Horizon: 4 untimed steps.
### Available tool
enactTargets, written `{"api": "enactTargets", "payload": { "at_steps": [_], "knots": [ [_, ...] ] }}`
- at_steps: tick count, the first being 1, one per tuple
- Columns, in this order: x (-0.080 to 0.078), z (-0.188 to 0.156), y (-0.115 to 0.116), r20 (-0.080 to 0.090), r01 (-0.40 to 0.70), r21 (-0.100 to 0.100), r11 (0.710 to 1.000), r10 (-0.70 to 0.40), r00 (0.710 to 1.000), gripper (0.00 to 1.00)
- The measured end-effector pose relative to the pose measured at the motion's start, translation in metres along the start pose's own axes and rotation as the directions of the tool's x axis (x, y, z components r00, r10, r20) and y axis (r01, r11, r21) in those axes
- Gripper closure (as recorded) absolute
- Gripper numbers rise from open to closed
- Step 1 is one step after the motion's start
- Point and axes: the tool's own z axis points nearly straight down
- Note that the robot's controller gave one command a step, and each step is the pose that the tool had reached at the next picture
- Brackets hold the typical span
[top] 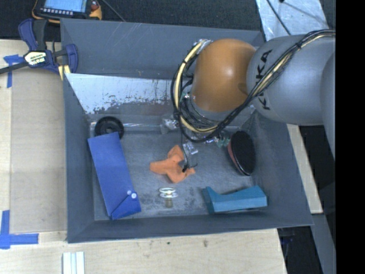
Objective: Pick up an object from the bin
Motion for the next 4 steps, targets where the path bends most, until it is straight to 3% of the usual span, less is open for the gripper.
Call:
{"api": "enactTargets", "payload": {
  "at_steps": [1, 2, 4],
  "knots": [
    [0.011, 0.030, 0.010, -0.003, -0.013, -0.001, 1.000, 0.013, 1.000, 0.00],
    [0.022, 0.055, -0.027, 0.000, -0.020, 0.000, 1.000, 0.020, 1.000, 1.00],
    [0.022, 0.055, -0.027, -0.001, -0.022, 0.000, 1.000, 0.022, 1.000, 1.00]
  ]
}}
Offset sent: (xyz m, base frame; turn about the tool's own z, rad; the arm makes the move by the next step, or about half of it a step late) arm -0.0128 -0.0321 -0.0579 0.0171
